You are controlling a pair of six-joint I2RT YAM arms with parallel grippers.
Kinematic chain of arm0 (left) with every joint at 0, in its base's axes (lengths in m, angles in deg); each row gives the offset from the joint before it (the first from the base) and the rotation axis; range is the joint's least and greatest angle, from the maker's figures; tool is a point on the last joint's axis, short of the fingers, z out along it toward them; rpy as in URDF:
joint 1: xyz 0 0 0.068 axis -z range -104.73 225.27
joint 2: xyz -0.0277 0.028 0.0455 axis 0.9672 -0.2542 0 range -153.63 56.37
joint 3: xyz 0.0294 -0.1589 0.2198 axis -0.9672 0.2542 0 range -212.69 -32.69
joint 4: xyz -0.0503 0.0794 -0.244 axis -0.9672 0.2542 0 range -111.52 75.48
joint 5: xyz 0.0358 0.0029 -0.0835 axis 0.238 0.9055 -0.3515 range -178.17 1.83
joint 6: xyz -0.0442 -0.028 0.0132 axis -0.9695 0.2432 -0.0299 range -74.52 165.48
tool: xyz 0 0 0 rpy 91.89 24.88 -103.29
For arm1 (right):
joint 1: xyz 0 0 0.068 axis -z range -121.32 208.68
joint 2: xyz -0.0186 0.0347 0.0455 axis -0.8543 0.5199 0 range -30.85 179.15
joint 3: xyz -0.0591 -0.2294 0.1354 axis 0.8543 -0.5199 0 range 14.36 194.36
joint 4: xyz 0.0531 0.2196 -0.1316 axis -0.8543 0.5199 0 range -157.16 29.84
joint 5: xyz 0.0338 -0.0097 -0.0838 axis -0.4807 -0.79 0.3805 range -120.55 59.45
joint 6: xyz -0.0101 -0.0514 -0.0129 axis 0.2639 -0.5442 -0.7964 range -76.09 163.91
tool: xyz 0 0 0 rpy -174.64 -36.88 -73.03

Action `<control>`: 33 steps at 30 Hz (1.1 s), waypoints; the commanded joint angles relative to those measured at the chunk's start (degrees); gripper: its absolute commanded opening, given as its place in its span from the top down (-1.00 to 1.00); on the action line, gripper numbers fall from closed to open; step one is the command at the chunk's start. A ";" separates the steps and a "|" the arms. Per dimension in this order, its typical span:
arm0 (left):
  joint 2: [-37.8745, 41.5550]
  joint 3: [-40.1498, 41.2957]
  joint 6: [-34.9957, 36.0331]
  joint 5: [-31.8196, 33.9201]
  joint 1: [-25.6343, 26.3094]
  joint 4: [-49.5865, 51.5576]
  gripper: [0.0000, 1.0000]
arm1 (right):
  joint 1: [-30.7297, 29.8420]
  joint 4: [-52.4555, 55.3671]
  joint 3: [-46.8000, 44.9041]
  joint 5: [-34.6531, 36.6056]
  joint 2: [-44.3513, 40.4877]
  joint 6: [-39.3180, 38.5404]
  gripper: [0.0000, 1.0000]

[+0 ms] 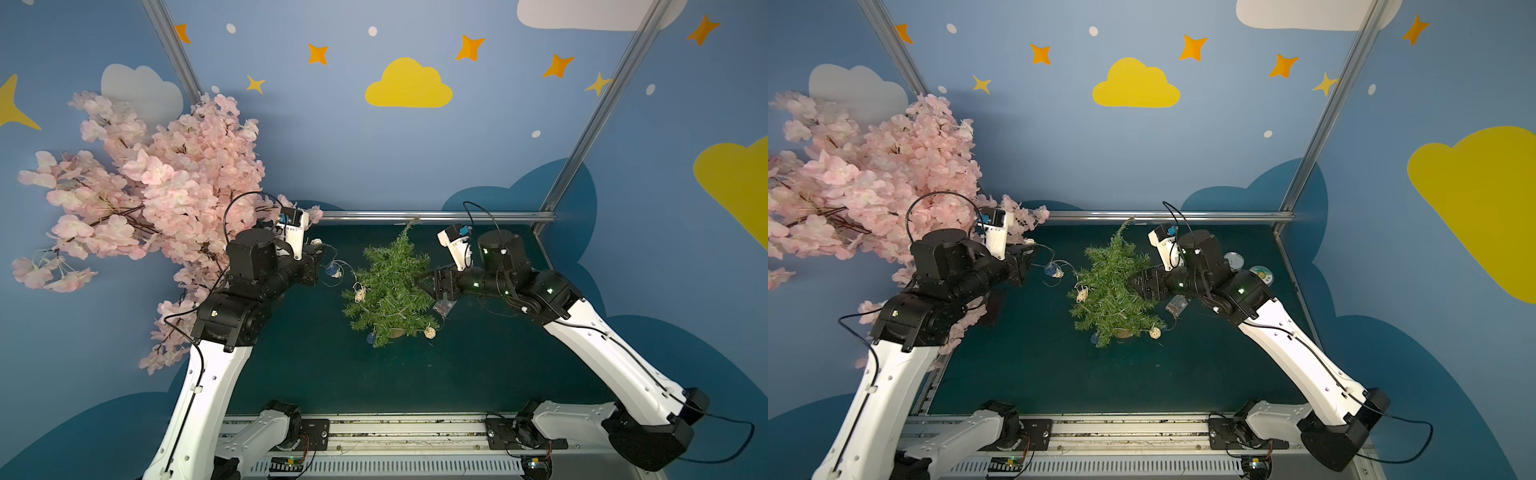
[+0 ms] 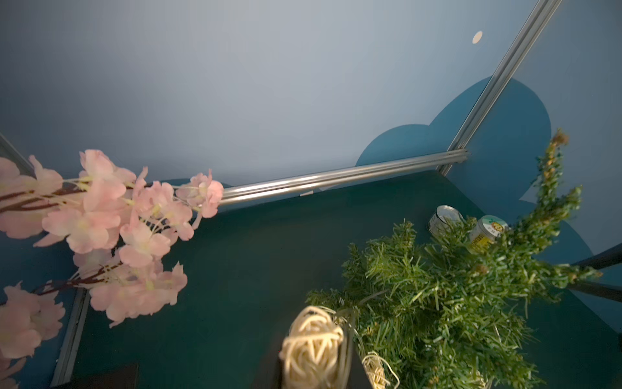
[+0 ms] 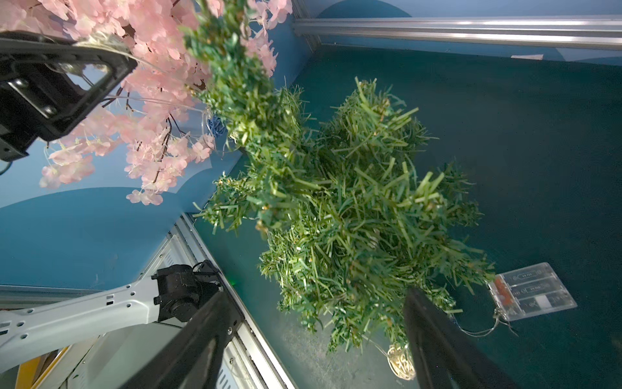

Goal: Remove string lights from the small christmas tree
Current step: Remove the light string from the Christmas tree.

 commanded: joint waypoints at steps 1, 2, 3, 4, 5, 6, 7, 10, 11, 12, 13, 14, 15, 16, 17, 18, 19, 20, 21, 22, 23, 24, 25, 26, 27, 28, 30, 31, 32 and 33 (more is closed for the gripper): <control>2.67 -2.54 -1.38 -0.91 0.85 4.63 0.73 | -0.22 -0.95 -0.73 1.12 -1.51 0.14 -0.64; 2.62 -4.13 -1.27 -1.08 1.32 6.57 0.73 | -0.20 -1.10 -0.92 1.17 -1.56 0.25 -0.64; 2.67 -5.72 -1.39 -1.30 1.99 8.50 0.72 | -0.20 -1.32 -1.04 1.13 -1.47 0.37 -0.63; 2.80 -6.77 -1.51 -1.43 2.62 9.86 0.72 | -0.22 -1.57 -1.21 1.04 -1.37 0.49 -0.63; 2.95 -7.63 -1.73 -1.39 3.29 11.15 0.72 | -0.27 -1.84 -1.41 0.95 -1.25 0.72 -0.63; 3.26 -8.10 -1.84 -1.14 3.83 12.36 0.72 | -0.31 -2.21 -1.68 0.94 -1.06 1.02 -0.63; 3.80 -8.35 -1.87 -0.81 4.37 13.51 0.72 | -0.44 -2.65 -1.91 0.99 -0.90 1.43 -0.63; 5.63 -8.51 -1.51 0.71 5.09 16.12 0.72 | -1.14 -3.56 -2.72 2.05 -0.21 2.21 -0.63; 6.23 -8.60 -1.20 1.21 5.11 16.97 0.72 | -1.53 -3.59 -2.92 2.54 0.04 2.23 -0.63; 6.68 -8.78 -1.00 1.47 5.11 17.59 0.71 | -1.86 -3.54 -2.88 3.02 0.27 2.23 -0.63; 6.89 -9.03 -0.90 1.65 5.09 18.18 0.71 | -2.31 -3.42 -2.86 3.55 0.64 2.08 -0.63; 6.97 -9.28 -0.94 1.28 5.10 18.75 0.71 | -2.68 -3.41 -2.89 4.05 0.98 1.96 -0.63; 6.90 -9.69 -1.31 0.53 5.09 19.17 0.71 | -2.91 -3.42 -2.88 4.38 1.11 1.89 -0.63; 6.81 -9.89 -1.83 -0.78 5.20 19.33 0.71 | -3.24 -3.41 -2.84 4.68 1.28 1.85 -0.63; 6.81 -10.09 -2.50 -2.43 5.20 19.22 0.71 | -3.43 -3.52 -2.84 5.04 1.38 1.77 -0.63; 6.81 -10.23 -3.00 -3.87 5.27 18.99 0.71 | -3.60 -3.41 -2.76 5.35 1.32 1.57 -0.63; 6.89 -10.43 -3.71 -5.40 5.33 18.66 0.71 | -3.85 -3.26 -2.90 5.71 1.14 1.52 -0.63; 6.97 -10.68 -4.44 -6.78 5.46 18.46 0.71 | -3.88 -3.32 -3.07 5.95 0.82 1.27 -0.63; 7.17 -10.79 -4.97 -8.16 5.45 18.06 0.71 | -3.93 -3.38 -3.43 5.89 0.35 0.98 -0.63; 7.31 -10.88 -5.90 -9.06 5.60 17.55 0.70 | -3.98 -3.70 -4.04 5.58 -0.27 0.57 -0.63; 7.48 -11.04 -6.54 -11.02 5.63 17.18 0.70 | -3.98 -4.27 -4.81 5.23 -1.11 0.22 -0.63; 7.57 -11.38 -7.19 -12.08 5.72 17.04 0.69 | -4.06 -4.95 -5.74 4.94 -2.14 -0.03 -0.63; 7.64 -11.75 -7.84 -12.84 5.72 16.88 0.69 | -4.06 -5.85 -6.84 4.66 -3.19 -0.20 -0.63; 7.59 -12.02 -8.42 -13.63 5.80 16.66 0.69 | -4.06 -6.49 -7.82 4.35 -4.27 -0.25 -0.63; 7.56 -12.19 -9.13 -14.20 5.79 16.31 0.69 | -4.14 -7.18 -8.54 3.87 -4.98 -0.47 -0.63; 7.65 -12.21 -10.07 -15.33 5.87 15.64 0.69 | -4.07 -7.88 -9.39 3.00 -5.80 -0.67 -0.63; 7.59 -11.95 -11.96 -17.26 5.98 13.85 0.70 | -4.28 -8.99 -10.45 0.98 -7.00 -0.98 -0.62; 7.36 -11.86 -13.13 -18.43 6.07 12.62 0.71 | -4.57 -9.44 -10.87 0.10 -7.46 -1.12 -0.61; 7.02 -11.78 -14.26 -19.36 6.35 11.43 0.73 | -4.90 -9.83 -11.18 -0.46 -7.92 -1.37 -0.61; 6.69 -11.77 -15.57 -19.81 6.67 10.42 0.78 | -5.31 -10.13 -11.49 -0.83 -8.31 -1.66 -0.61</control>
